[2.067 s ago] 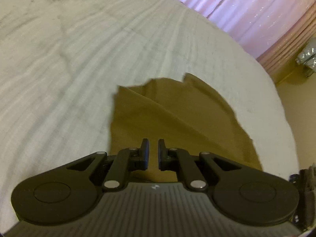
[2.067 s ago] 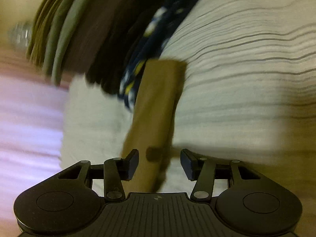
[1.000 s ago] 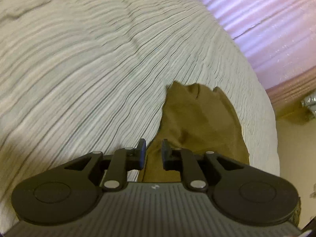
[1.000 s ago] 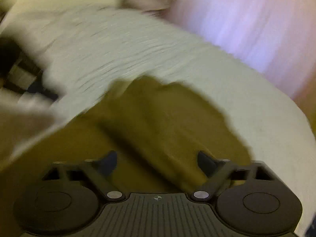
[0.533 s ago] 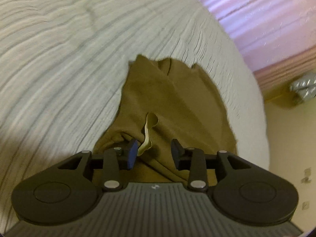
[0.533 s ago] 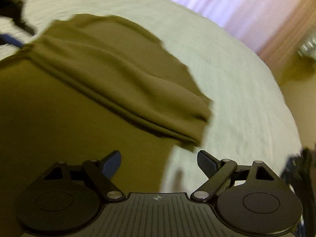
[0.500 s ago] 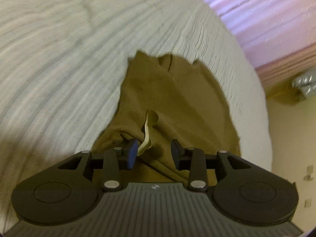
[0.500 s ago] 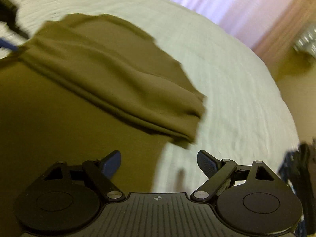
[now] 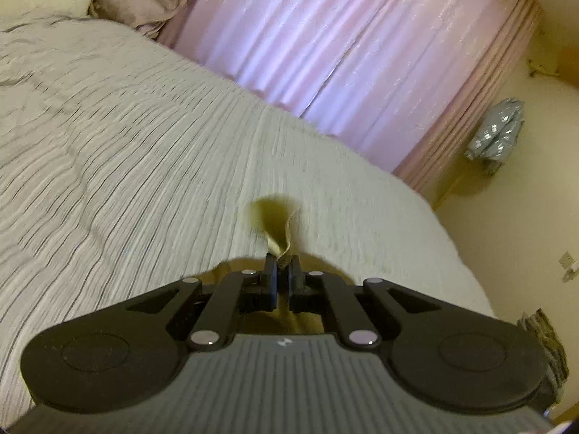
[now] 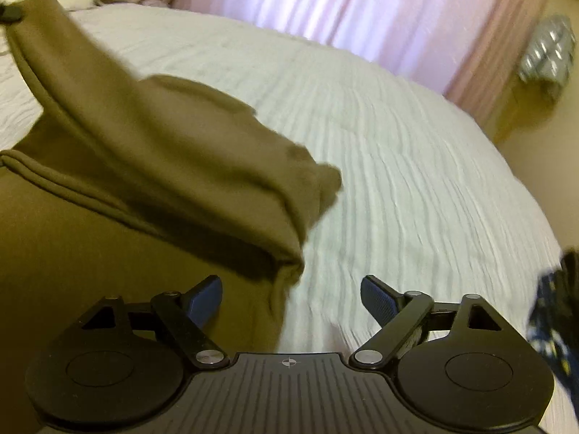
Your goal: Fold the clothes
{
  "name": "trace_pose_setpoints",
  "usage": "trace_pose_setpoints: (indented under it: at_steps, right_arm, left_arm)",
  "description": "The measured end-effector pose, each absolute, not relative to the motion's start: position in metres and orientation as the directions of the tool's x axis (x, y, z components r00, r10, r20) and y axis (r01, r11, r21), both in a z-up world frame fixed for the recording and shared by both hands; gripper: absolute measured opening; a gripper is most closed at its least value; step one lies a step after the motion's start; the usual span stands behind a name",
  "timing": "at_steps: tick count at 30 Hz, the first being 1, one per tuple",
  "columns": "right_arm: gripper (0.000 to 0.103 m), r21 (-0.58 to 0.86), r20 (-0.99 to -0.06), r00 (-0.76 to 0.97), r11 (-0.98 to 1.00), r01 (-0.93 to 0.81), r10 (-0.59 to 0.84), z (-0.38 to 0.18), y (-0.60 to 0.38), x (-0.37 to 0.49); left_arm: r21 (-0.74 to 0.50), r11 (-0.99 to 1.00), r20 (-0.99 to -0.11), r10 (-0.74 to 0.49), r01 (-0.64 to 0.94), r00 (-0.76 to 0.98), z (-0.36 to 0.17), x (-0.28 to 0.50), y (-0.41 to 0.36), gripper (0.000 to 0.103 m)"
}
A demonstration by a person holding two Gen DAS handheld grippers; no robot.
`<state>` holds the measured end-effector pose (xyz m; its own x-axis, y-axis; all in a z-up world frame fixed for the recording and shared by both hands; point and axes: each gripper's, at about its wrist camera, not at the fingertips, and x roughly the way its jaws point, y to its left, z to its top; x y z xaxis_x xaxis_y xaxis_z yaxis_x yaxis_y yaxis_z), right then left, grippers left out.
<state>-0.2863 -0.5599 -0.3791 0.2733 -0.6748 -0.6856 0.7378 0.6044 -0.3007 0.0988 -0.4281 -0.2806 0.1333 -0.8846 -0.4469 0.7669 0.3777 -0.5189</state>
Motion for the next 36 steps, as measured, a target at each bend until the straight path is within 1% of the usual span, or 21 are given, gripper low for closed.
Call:
trace_pose_setpoints:
  at_steps: [1, 2, 3, 5, 8, 11, 12, 13, 14, 15, 19, 20, 21, 23, 25, 26, 29, 31, 33, 36]
  right_arm:
    - [0.075, -0.311, -0.675, 0.285, 0.613, 0.726, -0.681, -0.381, -0.562, -0.281]
    - [0.065, -0.324, -0.667, 0.279, 0.606, 0.727, -0.691, -0.382, -0.566, -0.277]
    - [0.048, -0.324, -0.664, 0.272, 0.596, 0.734, -0.696, -0.384, -0.571, -0.276]
    - [0.022, -0.289, -0.683, 0.263, 0.582, 0.760, -0.682, -0.384, -0.582, -0.280]
    - [0.021, -0.177, -0.714, 0.263, 0.530, 0.829, -0.649, -0.382, -0.592, -0.296]
    - [0.021, -0.041, -0.743, 0.269, 0.442, 0.896, -0.613, -0.381, -0.600, -0.315]
    - [0.021, 0.103, -0.777, 0.289, 0.341, 0.934, -0.559, -0.386, -0.610, -0.330]
    - [0.022, 0.194, -0.793, 0.312, 0.270, 0.943, -0.523, -0.389, -0.617, -0.339]
    - [0.022, 0.228, -0.793, 0.324, 0.241, 0.943, -0.517, -0.390, -0.618, -0.345]
    - [0.022, 0.205, -0.787, 0.320, 0.267, 0.942, -0.527, -0.387, -0.615, -0.343]
    - [0.022, -0.053, -0.747, 0.280, 0.474, 0.879, -0.603, -0.380, -0.594, -0.312]
    - [0.022, -0.096, -0.742, 0.262, 0.484, 0.870, -0.617, -0.381, -0.590, -0.310]
    - [0.022, -0.107, -0.744, 0.249, 0.478, 0.872, -0.621, -0.385, -0.588, -0.310]
    - [0.022, -0.050, -0.766, 0.252, 0.445, 0.894, -0.592, -0.384, -0.592, -0.316]
    - [0.022, 0.009, -0.786, 0.260, 0.411, 0.912, -0.561, -0.383, -0.595, -0.322]
    - [0.022, 0.038, -0.795, 0.266, 0.392, 0.919, -0.545, -0.383, -0.596, -0.325]
    - [0.022, 0.115, -0.815, 0.275, 0.323, 0.939, -0.510, -0.372, -0.595, -0.342]
    - [0.022, 0.200, -0.826, 0.290, 0.231, 0.952, -0.484, -0.369, -0.600, -0.360]
    - [0.022, 0.280, -0.834, 0.309, 0.132, 0.951, -0.458, -0.367, -0.605, -0.378]
    - [0.022, 0.447, -0.822, 0.386, -0.055, 0.893, -0.419, -0.369, -0.609, -0.413]
  left_arm:
    - [-0.515, 0.369, -0.431, -0.892, 0.774, 0.138, -0.276, 0.098, -0.429, 0.002]
    - [-0.515, 0.361, -0.417, -0.898, 0.777, 0.140, -0.273, 0.098, -0.430, 0.003]
    - [-0.521, 0.353, -0.407, -0.903, 0.777, 0.138, -0.272, 0.098, -0.430, 0.003]
    - [-0.528, 0.347, -0.401, -0.907, 0.775, 0.133, -0.275, 0.098, -0.431, 0.003]
    - [-0.513, 0.383, -0.484, -0.868, 0.768, 0.110, -0.302, 0.097, -0.431, 0.003]
    - [-0.518, 0.471, -0.626, -0.778, 0.714, 0.059, -0.358, 0.098, -0.431, 0.003]
    - [-0.512, 0.503, -0.660, -0.750, 0.696, 0.056, -0.374, 0.097, -0.430, 0.003]
    - [-0.505, 0.535, -0.692, -0.720, 0.677, 0.052, -0.389, 0.096, -0.428, 0.003]
    - [-0.497, 0.565, -0.723, -0.689, 0.658, 0.047, -0.404, 0.095, -0.427, 0.004]
    - [-0.499, 0.588, -0.736, -0.676, 0.637, 0.047, -0.413, 0.094, -0.424, 0.005]
    - [-0.546, 0.585, -0.697, -0.715, 0.599, 0.063, -0.401, 0.100, -0.421, 0.004]
    - [-0.548, 0.577, -0.689, -0.722, 0.606, 0.065, -0.397, 0.101, -0.422, 0.004]
    - [-0.536, 0.560, -0.682, -0.728, 0.632, 0.067, -0.392, 0.100, -0.424, 0.004]
    - [-0.503, 0.578, -0.701, -0.708, 0.642, 0.089, -0.386, 0.103, -0.425, 0.005]
    - [-0.465, 0.618, -0.731, -0.672, 0.633, 0.118, -0.381, 0.107, -0.425, 0.015]
    - [-0.446, 0.638, -0.746, -0.653, 0.628, 0.133, -0.379, 0.109, -0.425, 0.022]
    - [-0.385, 0.692, -0.786, -0.592, 0.610, 0.175, -0.372, 0.114, -0.426, 0.022]
    - [-0.380, 0.696, -0.785, -0.591, 0.610, 0.185, -0.361, 0.118, -0.430, 0.022]
    - [-0.383, 0.652, -0.781, -0.607, 0.654, 0.148, -0.348, 0.115, -0.442, 0.022]
    - [-0.352, 0.516, -0.789, -0.613, 0.781, 0.050, -0.337, 0.087, -0.480, 0.022]
